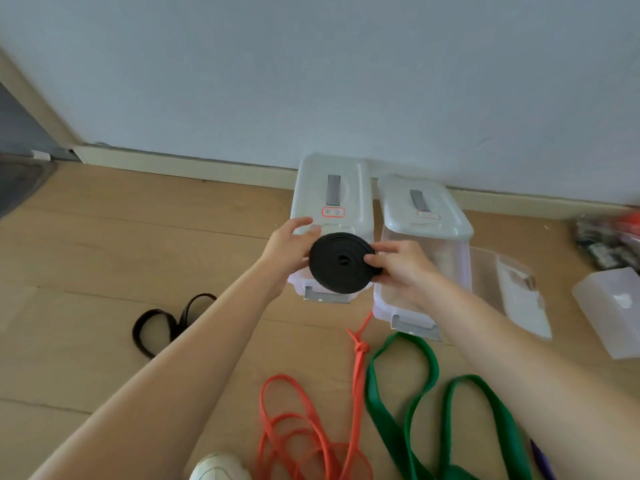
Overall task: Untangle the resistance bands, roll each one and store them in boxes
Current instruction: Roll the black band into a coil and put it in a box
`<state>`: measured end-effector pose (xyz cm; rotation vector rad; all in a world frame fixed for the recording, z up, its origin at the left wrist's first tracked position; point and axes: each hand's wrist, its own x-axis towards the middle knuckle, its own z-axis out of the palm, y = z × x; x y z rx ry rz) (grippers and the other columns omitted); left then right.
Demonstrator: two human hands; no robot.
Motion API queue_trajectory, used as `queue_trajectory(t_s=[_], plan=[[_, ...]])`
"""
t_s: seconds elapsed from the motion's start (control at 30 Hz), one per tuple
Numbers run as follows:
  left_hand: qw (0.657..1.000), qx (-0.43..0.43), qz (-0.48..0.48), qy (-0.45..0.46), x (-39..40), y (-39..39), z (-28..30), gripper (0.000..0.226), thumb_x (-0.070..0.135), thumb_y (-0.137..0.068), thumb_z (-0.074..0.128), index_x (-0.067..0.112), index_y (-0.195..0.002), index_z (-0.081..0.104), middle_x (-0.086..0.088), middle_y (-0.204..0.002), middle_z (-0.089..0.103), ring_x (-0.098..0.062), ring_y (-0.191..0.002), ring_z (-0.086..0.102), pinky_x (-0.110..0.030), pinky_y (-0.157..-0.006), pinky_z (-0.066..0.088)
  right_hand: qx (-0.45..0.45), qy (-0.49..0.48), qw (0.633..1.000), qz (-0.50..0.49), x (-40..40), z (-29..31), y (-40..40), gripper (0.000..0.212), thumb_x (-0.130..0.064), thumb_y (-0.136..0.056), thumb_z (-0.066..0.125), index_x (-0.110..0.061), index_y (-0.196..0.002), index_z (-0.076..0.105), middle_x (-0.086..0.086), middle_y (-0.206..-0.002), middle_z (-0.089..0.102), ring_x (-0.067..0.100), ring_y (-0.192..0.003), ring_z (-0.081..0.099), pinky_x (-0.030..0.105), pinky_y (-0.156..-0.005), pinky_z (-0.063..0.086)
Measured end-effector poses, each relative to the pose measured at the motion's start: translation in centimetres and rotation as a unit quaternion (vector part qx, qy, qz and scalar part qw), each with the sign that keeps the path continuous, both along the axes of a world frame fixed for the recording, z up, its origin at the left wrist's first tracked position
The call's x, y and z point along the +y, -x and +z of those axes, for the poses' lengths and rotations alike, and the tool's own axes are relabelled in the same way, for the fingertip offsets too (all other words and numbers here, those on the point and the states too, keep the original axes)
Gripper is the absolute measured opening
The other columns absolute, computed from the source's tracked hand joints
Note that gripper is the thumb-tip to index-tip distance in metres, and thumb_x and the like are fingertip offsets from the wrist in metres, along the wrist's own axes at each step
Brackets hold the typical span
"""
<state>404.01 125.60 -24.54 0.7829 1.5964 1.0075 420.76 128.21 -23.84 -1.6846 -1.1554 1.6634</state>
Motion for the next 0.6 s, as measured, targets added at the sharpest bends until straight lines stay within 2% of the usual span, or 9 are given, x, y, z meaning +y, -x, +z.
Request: queue_trajectory(t_s=[0.07, 0.13, 0.2, 0.27, 0.4, 0.5, 0.6], plan=[[0.995, 0.103, 0.005, 0.013, 0.1, 1.3, -3.0, 0.028, 0.021, -0.093, 0.050, 0.021, -0.120, 0.055, -0.006, -0.111, 0.063, -0.021, -0.097, 0.061, -0.034, -0.082, 0.052, -0.015, 0.028, 0.999, -0.007, 0.2, -2.6, 0.0, 0.032, 0.010, -0.088, 0.052, 0.005, -0.119, 0.056, 0.028, -0.118, 0.058, 0.039, -0.102, 0.060, 0.037, -0.077, 0.052], [0.983, 0.185, 0.003, 0.018, 0.0, 2.4, -5.4, 0.029, 0.016, -0.092, 0.047, 0.019, -0.119, 0.057, -0.004, -0.111, 0.064, -0.019, -0.099, 0.059, -0.029, -0.077, 0.048, -0.017, 0.034, 0.999, -0.012, 0.5, -4.6, 0.0, 0.031, 0.009, -0.089, 0.053, 0.004, -0.119, 0.057, 0.026, -0.115, 0.060, 0.034, -0.094, 0.061, 0.029, -0.067, 0.053], [0.973, 0.231, 0.002, 0.005, 0.4, 3.1, -7.3, 0.028, 0.014, -0.092, 0.047, 0.018, -0.117, 0.059, -0.004, -0.112, 0.063, -0.015, -0.097, 0.057, -0.022, -0.072, 0.041, -0.006, 0.028, 0.999, -0.021, 1.0, -5.9, -0.1, 0.031, 0.008, -0.089, 0.053, 0.003, -0.119, 0.057, 0.022, -0.109, 0.061, 0.026, -0.083, 0.062, 0.020, -0.055, 0.052], [0.963, 0.268, -0.006, -0.013, 1.6, 3.4, -8.4, 0.030, 0.015, -0.091, 0.050, 0.018, -0.120, 0.058, -0.007, -0.117, 0.058, -0.016, -0.098, 0.055, -0.023, -0.075, 0.040, 0.000, 0.018, 0.999, -0.027, 1.6, -6.9, 0.1, 0.031, 0.007, -0.089, 0.053, 0.002, -0.119, 0.057, 0.019, -0.105, 0.061, 0.022, -0.078, 0.061, 0.017, -0.051, 0.052], [0.922, 0.368, -0.122, 0.024, 3.3, 3.2, -10.1, 0.058, 0.005, -0.087, 0.054, 0.022, -0.139, 0.037, -0.011, -0.130, 0.040, -0.028, -0.101, 0.053, -0.027, -0.078, 0.039, -0.009, 0.016, 0.999, -0.039, 2.8, -8.1, 0.9, 0.030, 0.008, -0.089, 0.053, 0.001, -0.118, 0.059, 0.017, -0.102, 0.061, 0.022, -0.077, 0.062, 0.024, -0.060, 0.053], [0.911, 0.386, -0.146, 0.024, 3.0, 3.7, -10.7, 0.065, -0.004, -0.082, 0.052, 0.020, -0.140, 0.037, -0.008, -0.131, 0.042, -0.022, -0.092, 0.048, -0.026, -0.073, 0.036, -0.047, 0.016, 0.999, -0.023, 3.7, -8.7, 1.6, 0.030, 0.007, -0.088, 0.054, 0.000, -0.117, 0.060, 0.017, -0.107, 0.060, 0.023, -0.078, 0.062, 0.025, -0.061, 0.053], [0.910, 0.379, -0.166, 0.037, 1.5, 4.5, -11.0, 0.068, -0.004, -0.080, 0.052, 0.023, -0.140, 0.035, -0.006, -0.126, 0.042, -0.019, -0.083, 0.045, -0.027, -0.071, 0.035, -0.138, -0.019, 0.990, 0.021, 4.2, -9.4, 3.0, 0.029, 0.002, -0.088, 0.057, -0.001, -0.116, 0.062, 0.018, -0.113, 0.062, 0.030, -0.092, 0.062, 0.035, -0.077, 0.055]])
